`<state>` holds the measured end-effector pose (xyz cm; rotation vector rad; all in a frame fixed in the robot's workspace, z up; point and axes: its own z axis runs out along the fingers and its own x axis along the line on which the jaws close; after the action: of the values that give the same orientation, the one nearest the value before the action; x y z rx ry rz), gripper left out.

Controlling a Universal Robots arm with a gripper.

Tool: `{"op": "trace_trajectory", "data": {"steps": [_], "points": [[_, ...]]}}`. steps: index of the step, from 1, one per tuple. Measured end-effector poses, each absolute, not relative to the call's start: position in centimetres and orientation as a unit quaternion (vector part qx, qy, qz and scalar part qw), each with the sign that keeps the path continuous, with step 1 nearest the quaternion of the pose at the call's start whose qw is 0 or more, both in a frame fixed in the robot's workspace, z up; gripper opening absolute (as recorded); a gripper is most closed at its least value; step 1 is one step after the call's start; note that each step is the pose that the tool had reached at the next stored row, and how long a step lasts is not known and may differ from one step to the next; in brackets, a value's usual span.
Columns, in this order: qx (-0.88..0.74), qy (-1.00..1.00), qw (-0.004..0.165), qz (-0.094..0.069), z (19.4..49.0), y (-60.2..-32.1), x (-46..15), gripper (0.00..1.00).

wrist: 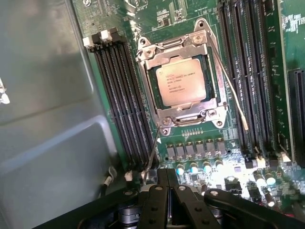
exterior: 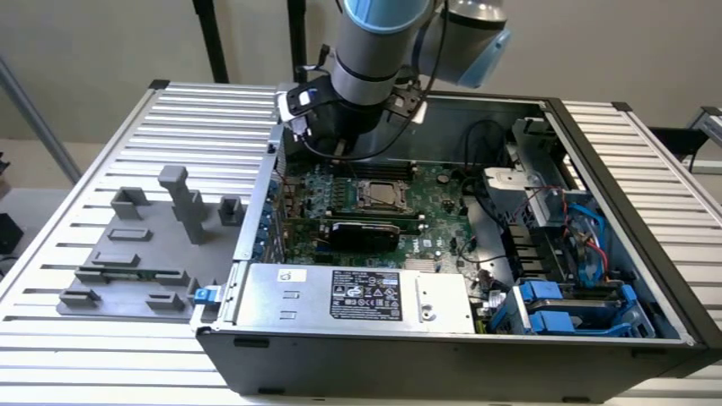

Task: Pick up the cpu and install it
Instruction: 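Install the first cpu locking lever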

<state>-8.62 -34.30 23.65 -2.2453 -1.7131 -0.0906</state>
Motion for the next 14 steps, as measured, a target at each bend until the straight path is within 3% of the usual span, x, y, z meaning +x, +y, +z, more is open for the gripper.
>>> {"op": "trace_trajectory", "data": {"steps": [14], "points": [[-0.799, -0.575, 0.173, -0.034, 23.71, -34.33, -9.36, 0.11]]}}
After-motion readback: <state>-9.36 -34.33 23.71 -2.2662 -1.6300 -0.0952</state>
